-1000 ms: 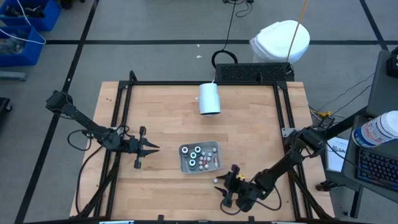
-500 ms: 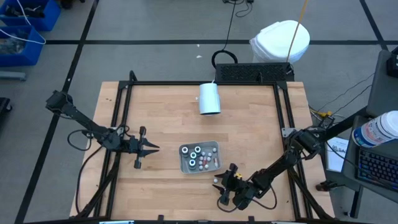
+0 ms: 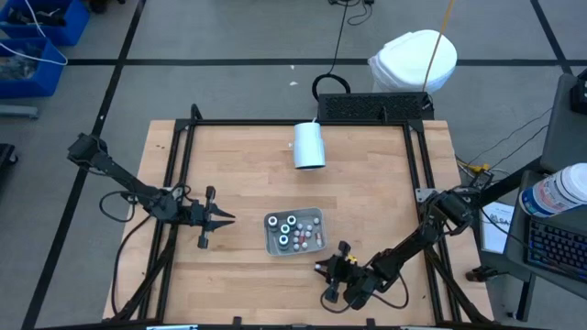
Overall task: Pick & Place food coloring
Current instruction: Put the small green food coloring bottle into the gray bin
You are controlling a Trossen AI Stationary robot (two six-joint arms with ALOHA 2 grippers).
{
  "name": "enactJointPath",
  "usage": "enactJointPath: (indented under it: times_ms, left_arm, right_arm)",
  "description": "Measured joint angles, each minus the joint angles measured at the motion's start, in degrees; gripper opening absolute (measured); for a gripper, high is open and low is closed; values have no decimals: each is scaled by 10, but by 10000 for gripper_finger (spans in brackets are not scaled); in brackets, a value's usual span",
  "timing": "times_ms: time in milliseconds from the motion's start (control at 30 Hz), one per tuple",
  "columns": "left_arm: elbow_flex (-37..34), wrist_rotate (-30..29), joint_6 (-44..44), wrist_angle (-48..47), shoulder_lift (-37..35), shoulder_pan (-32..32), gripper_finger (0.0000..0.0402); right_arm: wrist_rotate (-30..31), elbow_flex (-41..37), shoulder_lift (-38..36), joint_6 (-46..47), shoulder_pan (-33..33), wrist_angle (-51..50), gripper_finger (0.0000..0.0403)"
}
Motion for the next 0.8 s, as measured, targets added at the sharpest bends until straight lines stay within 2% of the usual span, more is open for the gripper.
enactJointPath:
  times_ms: [133, 300, 533, 800]
  left_arm:
    - [0, 0, 0, 0, 0, 0, 63]
    - [0, 0, 1, 0, 0, 0, 63]
    - [0, 0, 1, 0, 0, 0, 63]
    - [0, 0, 0, 1, 0, 0, 63]
  right_arm:
    - [-1, 0, 0, 0, 1, 1, 58]
    - [-30, 18, 0, -32, 4, -1, 62]
    - [-27, 64, -56, -173, 8, -9, 59]
    - [102, 74, -150, -325, -19, -20, 60]
